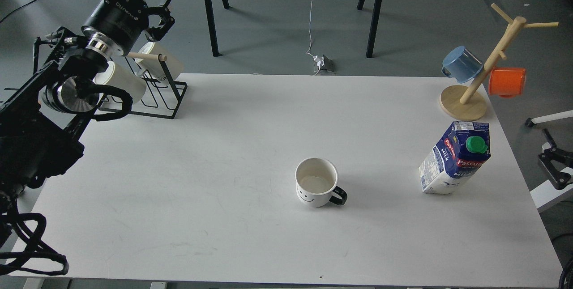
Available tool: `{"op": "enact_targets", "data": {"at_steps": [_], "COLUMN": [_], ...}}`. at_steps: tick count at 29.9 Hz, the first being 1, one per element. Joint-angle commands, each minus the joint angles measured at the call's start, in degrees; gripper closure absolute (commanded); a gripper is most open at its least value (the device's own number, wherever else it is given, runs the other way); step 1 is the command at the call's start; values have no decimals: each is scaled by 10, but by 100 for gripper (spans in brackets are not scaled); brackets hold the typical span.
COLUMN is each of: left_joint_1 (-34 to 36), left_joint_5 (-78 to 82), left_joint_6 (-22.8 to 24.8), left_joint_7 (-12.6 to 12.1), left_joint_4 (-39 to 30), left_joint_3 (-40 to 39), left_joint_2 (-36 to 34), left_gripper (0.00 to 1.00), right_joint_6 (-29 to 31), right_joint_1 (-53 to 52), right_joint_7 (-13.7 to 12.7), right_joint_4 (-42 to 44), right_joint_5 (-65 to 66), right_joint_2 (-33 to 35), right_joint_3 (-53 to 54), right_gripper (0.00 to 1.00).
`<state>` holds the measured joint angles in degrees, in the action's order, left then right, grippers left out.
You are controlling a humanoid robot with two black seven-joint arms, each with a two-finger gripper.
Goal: Place cup and milk with both arms
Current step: 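Move the right gripper toward the milk carton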
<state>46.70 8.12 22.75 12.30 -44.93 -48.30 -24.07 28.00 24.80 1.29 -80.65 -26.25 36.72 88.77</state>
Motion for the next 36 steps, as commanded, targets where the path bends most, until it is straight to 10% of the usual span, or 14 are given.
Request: {"op": "enact_targets", "data": {"at_steps": [1, 14, 36], "left_joint_1": [-5, -4, -2], "left_joint_5": [-1, 1, 4], "left_joint_6": [-3, -2, -3], "left_joint_7": [1, 0, -2], "left_joint_4": [0, 1, 5], "left_joint_3": [-11, -10, -4], "left_joint_2": [-3, -19, -19], "left_gripper": [1, 1, 1], "right_joint_6": [0, 0, 0], "right_joint_1": [64, 24, -77], "right_joint_7": [1, 1, 5], "right_joint_4": [-18, -13, 48], "right_joint_5": [1, 104, 110], "right_joint_2": [-45, -202, -235], "right_joint_3": [2, -74, -103], "right_gripper": [0, 1, 0]}}
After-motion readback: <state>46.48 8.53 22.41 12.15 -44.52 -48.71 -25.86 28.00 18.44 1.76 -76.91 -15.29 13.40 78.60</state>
